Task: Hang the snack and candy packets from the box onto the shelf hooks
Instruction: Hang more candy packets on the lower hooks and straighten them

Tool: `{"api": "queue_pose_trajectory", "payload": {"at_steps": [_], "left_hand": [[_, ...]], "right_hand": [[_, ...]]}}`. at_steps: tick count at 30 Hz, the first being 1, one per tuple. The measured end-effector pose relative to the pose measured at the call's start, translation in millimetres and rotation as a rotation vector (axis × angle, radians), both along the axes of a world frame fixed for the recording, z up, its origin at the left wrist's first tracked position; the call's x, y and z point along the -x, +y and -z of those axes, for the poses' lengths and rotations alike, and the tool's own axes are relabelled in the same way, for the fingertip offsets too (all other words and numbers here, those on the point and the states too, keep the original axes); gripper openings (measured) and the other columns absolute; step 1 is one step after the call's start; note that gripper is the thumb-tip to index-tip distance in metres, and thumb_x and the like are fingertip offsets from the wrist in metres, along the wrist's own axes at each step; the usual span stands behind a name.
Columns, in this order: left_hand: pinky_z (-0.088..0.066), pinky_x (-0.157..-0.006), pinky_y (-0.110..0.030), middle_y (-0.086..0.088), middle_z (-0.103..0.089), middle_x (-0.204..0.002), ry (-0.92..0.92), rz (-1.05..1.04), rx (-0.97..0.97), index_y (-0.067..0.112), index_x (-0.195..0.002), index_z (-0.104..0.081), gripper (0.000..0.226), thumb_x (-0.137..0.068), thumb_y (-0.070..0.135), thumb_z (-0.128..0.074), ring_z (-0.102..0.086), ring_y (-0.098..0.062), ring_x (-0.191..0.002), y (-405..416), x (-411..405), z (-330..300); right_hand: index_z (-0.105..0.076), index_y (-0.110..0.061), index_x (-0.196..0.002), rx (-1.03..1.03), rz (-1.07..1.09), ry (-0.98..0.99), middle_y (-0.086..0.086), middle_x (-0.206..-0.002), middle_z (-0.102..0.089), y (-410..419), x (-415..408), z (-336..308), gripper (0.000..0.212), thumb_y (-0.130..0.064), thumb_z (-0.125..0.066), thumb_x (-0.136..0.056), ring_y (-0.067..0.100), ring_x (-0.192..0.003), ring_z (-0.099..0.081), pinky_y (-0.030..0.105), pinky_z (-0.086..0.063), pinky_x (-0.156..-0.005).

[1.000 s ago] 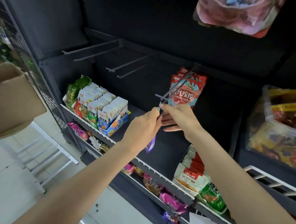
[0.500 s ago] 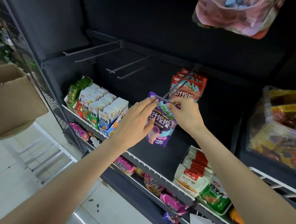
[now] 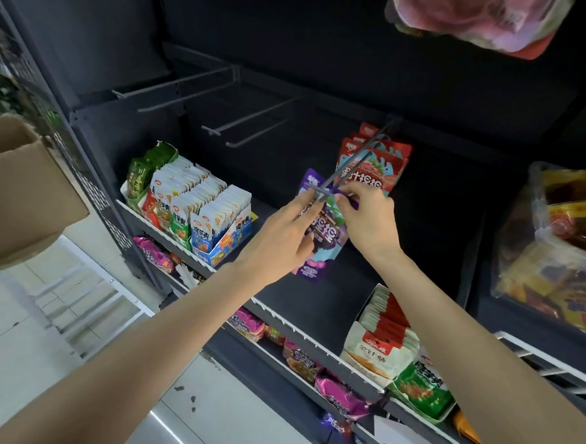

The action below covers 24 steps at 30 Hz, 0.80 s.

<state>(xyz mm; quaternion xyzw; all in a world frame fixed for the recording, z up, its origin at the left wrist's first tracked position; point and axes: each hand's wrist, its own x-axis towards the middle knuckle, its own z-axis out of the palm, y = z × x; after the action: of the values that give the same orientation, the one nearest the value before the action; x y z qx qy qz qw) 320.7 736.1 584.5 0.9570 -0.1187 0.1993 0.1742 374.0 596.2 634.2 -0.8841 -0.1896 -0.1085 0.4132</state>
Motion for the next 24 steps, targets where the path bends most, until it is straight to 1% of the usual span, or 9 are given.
{"api": "queue_pose_trajectory", "payload": {"at_steps": [2, 5, 8, 9, 11, 15, 18, 21, 24], "left_hand": [[-0.043, -0.097, -0.034, -0.012, -0.034, -0.147, 0.027, 0.003, -0.003, 0.009, -0.145, -0.032, 0.057, -0.092, 0.015, -0.051, -0.049, -0.025, -0.12, -5, -14, -4], [-0.044, -0.098, -0.035, -0.013, -0.034, -0.146, 0.063, -0.002, -0.093, 0.009, -0.146, -0.031, 0.057, -0.093, 0.022, -0.049, -0.052, -0.026, -0.115, -10, -42, -8], [-0.029, -0.112, -0.036, -0.009, -0.012, -0.157, 0.099, -0.065, -0.268, 0.012, -0.151, -0.014, 0.061, -0.098, 0.028, -0.038, -0.028, -0.023, -0.138, -12, -76, -6], [-0.024, -0.114, -0.037, -0.008, -0.007, -0.158, 0.115, -0.071, -0.317, 0.013, -0.151, -0.008, 0.062, -0.099, 0.03, -0.036, -0.018, -0.021, -0.143, -11, -86, -6], [-0.02, -0.116, -0.039, -0.007, -0.004, -0.159, 0.149, -0.076, -0.322, 0.015, -0.152, -0.003, 0.065, -0.099, 0.031, -0.037, -0.011, -0.02, -0.145, -11, -101, -7], [-0.02, -0.117, -0.038, -0.008, -0.01, -0.157, 0.164, -0.083, -0.28, 0.016, -0.151, -0.007, 0.064, -0.097, 0.024, -0.041, -0.016, -0.021, -0.144, -17, -109, -15], [-0.027, -0.114, -0.038, -0.009, -0.022, -0.154, 0.144, -0.081, -0.21, 0.012, -0.15, -0.016, 0.061, -0.097, 0.021, -0.044, -0.026, -0.022, -0.14, -18, -110, -17], [-0.028, -0.113, -0.037, -0.008, -0.026, -0.153, 0.121, -0.058, -0.202, 0.013, -0.149, -0.018, 0.061, -0.096, 0.024, -0.045, -0.029, -0.021, -0.139, -15, -110, -15], [-0.034, -0.109, -0.034, -0.008, -0.037, -0.146, 0.117, -0.073, -0.156, 0.012, -0.145, -0.027, 0.057, -0.094, 0.019, -0.048, -0.039, -0.023, -0.131, -11, -105, -16]], "right_hand": [[-0.065, -0.008, -0.105, -0.026, 0.035, -0.035, 0.003, -0.1, -0.068, -3, -10, 3, 0.015, -0.011, -0.057, -0.093, 0.015, -0.092, -0.064, 0.024, -0.05, -0.078], [-0.063, -0.011, -0.106, 0.013, 0.09, -0.063, 0.002, -0.101, -0.067, -7, -30, 4, 0.015, -0.012, -0.056, -0.093, 0.018, -0.093, -0.064, 0.037, -0.054, -0.082], [-0.063, -0.014, -0.113, 0.091, 0.15, -0.053, 0.006, -0.107, -0.067, -11, -50, -3, 0.022, -0.012, -0.05, -0.095, 0.024, -0.097, -0.064, 0.041, -0.054, -0.082], [-0.062, -0.014, -0.116, 0.111, 0.167, -0.046, 0.007, -0.109, -0.067, -13, -57, -5, 0.024, -0.011, -0.049, -0.096, 0.025, -0.099, -0.064, 0.04, -0.054, -0.082], [-0.061, -0.014, -0.119, 0.141, 0.196, -0.038, 0.009, -0.112, -0.066, -17, -68, -8, 0.026, -0.011, -0.048, -0.096, 0.026, -0.101, -0.063, 0.039, -0.053, -0.083], [-0.059, -0.011, -0.122, 0.153, 0.216, -0.067, 0.011, -0.115, -0.064, -15, -77, -5, 0.03, -0.005, -0.051, -0.094, 0.026, -0.103, -0.063, 0.038, -0.055, -0.083], [-0.059, -0.005, -0.12, 0.234, 0.268, -0.288, 0.016, -0.123, -0.054, -13, -71, 3, 0.037, 0.004, -0.06, -0.084, 0.028, -0.111, -0.053, 0.034, -0.052, -0.087], [-0.063, 0.001, -0.104, 0.343, 0.322, -0.465, 0.022, -0.11, -0.056, -14, -62, 15, 0.039, 0.014, -0.068, -0.068, 0.036, -0.095, -0.055, 0.039, -0.053, -0.074], [-0.064, 0.003, -0.096, 0.396, 0.286, -0.47, 0.022, -0.105, -0.057, -15, -48, 23, 0.038, 0.014, -0.073, -0.061, 0.036, -0.088, -0.057, 0.039, -0.053, -0.068]]}}
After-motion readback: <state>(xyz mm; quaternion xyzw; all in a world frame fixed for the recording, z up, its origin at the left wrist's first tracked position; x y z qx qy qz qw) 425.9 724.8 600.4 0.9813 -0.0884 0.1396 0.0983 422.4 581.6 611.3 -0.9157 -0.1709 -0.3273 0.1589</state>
